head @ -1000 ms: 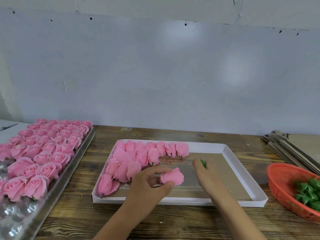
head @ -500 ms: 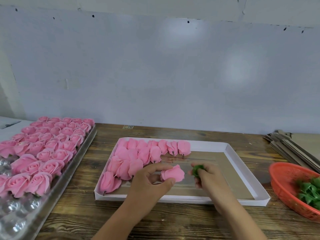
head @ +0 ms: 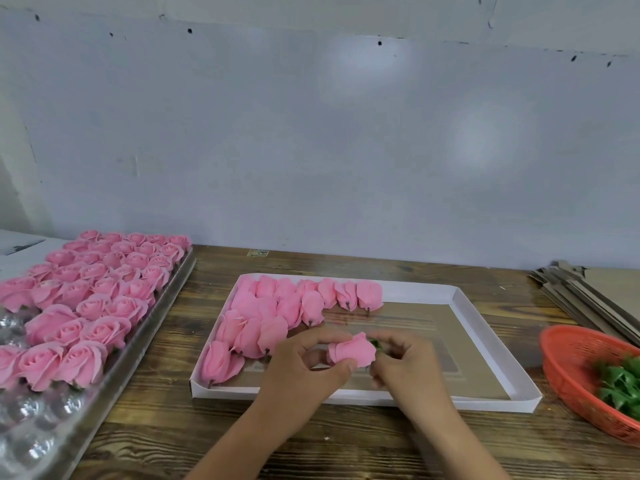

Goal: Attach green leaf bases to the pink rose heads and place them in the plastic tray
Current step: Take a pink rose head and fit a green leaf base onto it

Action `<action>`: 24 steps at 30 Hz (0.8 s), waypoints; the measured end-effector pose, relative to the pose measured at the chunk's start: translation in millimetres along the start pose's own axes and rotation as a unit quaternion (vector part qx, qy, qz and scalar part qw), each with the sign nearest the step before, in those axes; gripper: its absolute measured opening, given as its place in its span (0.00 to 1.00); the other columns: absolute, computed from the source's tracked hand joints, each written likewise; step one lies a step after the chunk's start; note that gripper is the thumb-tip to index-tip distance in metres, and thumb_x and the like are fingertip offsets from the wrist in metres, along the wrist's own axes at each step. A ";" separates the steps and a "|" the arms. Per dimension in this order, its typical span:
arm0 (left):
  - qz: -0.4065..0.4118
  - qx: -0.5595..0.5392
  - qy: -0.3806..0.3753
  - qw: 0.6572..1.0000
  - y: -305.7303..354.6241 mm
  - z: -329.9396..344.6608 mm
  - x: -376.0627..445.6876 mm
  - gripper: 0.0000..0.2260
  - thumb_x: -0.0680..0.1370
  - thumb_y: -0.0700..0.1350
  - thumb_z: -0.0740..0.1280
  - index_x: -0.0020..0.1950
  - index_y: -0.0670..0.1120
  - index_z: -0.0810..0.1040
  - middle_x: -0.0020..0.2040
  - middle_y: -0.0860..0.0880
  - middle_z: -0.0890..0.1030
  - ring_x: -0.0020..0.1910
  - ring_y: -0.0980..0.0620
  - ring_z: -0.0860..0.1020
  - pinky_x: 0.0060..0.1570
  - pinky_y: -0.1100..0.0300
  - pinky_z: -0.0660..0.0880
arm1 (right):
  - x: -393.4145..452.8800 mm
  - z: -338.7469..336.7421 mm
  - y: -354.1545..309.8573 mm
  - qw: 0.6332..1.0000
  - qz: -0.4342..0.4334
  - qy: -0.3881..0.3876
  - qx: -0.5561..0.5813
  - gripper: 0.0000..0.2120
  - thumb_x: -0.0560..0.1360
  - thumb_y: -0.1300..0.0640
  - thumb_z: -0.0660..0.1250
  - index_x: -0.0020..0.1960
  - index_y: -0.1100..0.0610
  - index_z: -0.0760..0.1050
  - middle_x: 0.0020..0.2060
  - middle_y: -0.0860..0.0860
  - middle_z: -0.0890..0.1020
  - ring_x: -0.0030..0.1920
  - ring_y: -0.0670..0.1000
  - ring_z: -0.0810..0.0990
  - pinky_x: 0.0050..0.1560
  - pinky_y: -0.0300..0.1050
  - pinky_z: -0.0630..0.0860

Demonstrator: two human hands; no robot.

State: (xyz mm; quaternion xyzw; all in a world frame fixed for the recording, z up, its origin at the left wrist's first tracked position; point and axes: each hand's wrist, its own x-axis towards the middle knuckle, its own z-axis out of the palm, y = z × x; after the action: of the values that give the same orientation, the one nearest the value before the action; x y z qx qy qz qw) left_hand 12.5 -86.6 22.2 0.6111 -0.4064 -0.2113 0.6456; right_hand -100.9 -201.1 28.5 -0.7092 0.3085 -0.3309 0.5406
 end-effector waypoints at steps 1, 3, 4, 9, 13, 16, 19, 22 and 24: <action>-0.001 -0.002 0.003 1.000 -0.1 -0.1 0.4 0.20 0.72 0.38 0.78 0.48 0.66 0.84 0.50 0.63 0.85 0.50 0.61 0.84 0.45 0.69 0.78 | -0.8 0.9 -1.8 1.000 0.000 -0.014 0.021 0.22 0.73 0.74 0.63 0.44 0.49 0.84 0.25 0.48 0.81 0.25 0.43 0.76 0.27 0.35 0.73; -0.003 -0.008 0.011 1.000 -0.2 -1.0 1.2 0.21 0.72 0.38 0.77 0.48 0.67 0.84 0.50 0.62 0.86 0.50 0.61 0.84 0.45 0.70 0.78 | -2.1 1.4 -4.8 0.998 0.009 -0.035 0.054 0.20 0.74 0.73 0.64 0.46 0.49 0.84 0.28 0.49 0.82 0.29 0.43 0.78 0.31 0.35 0.76; -0.002 -0.008 0.013 1.000 -0.1 -1.4 1.5 0.21 0.72 0.38 0.77 0.48 0.67 0.84 0.50 0.63 0.86 0.50 0.62 0.84 0.45 0.70 0.77 | -2.4 1.0 -5.5 0.997 0.018 -0.042 0.068 0.20 0.75 0.72 0.64 0.47 0.50 0.85 0.29 0.50 0.83 0.30 0.44 0.79 0.33 0.35 0.77; -0.001 -0.003 0.024 1.000 0.3 -2.2 1.9 0.22 0.73 0.38 0.77 0.48 0.69 0.83 0.50 0.64 0.85 0.50 0.63 0.84 0.44 0.72 0.77 | -1.1 -2.7 -4.4 0.990 0.061 -0.049 0.119 0.15 0.76 0.69 0.63 0.48 0.55 0.86 0.33 0.53 0.83 0.34 0.46 0.79 0.40 0.38 0.79; -0.007 0.007 0.025 1.000 0.7 -2.4 2.1 0.23 0.73 0.38 0.77 0.48 0.70 0.83 0.49 0.66 0.85 0.50 0.64 0.83 0.44 0.72 0.77 | 1.6 -2.9 -1.5 0.988 0.080 -0.013 0.130 0.13 0.77 0.68 0.64 0.44 0.58 0.86 0.31 0.54 0.82 0.32 0.46 0.78 0.38 0.37 0.79; -0.010 0.013 0.029 0.999 -1.3 -3.5 2.1 0.21 0.73 0.38 0.77 0.49 0.67 0.84 0.49 0.65 0.85 0.49 0.64 0.83 0.44 0.72 0.77 | 0.6 -3.2 -2.6 0.987 0.075 -0.018 0.142 0.11 0.77 0.68 0.64 0.48 0.59 0.85 0.32 0.54 0.83 0.32 0.46 0.79 0.39 0.37 0.79; -0.022 0.006 0.040 0.999 -4.6 -5.0 2.4 0.15 0.73 0.38 0.77 0.49 0.59 0.85 0.48 0.62 0.86 0.48 0.63 0.84 0.44 0.72 0.77 | -0.3 -3.2 -4.0 0.987 0.064 -0.023 0.146 0.11 0.77 0.68 0.64 0.54 0.61 0.83 0.34 0.54 0.84 0.35 0.47 0.80 0.43 0.38 0.81; -0.026 0.007 0.048 0.998 -6.2 -5.3 2.3 0.15 0.72 0.39 0.77 0.50 0.59 0.85 0.48 0.61 0.86 0.48 0.62 0.84 0.45 0.70 0.78 | -2.4 -0.3 -6.5 0.988 0.051 -0.040 0.141 0.13 0.77 0.70 0.63 0.56 0.60 0.82 0.42 0.58 0.87 0.39 0.49 0.82 0.48 0.40 0.82; -0.029 0.001 0.053 0.998 -6.1 -4.7 2.5 0.15 0.72 0.39 0.77 0.49 0.60 0.85 0.48 0.60 0.87 0.47 0.61 0.84 0.44 0.70 0.78 | -4.5 1.9 -8.1 0.988 0.041 -0.046 0.143 0.13 0.78 0.71 0.63 0.55 0.59 0.82 0.42 0.58 0.87 0.40 0.48 0.82 0.48 0.39 0.82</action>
State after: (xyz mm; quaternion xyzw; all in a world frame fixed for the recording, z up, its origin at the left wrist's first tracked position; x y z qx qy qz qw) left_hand 19.0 -86.6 17.3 0.6334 -0.3543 -0.1967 0.6592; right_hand -101.4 -194.7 35.4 -0.6257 0.2623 -0.3163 0.6631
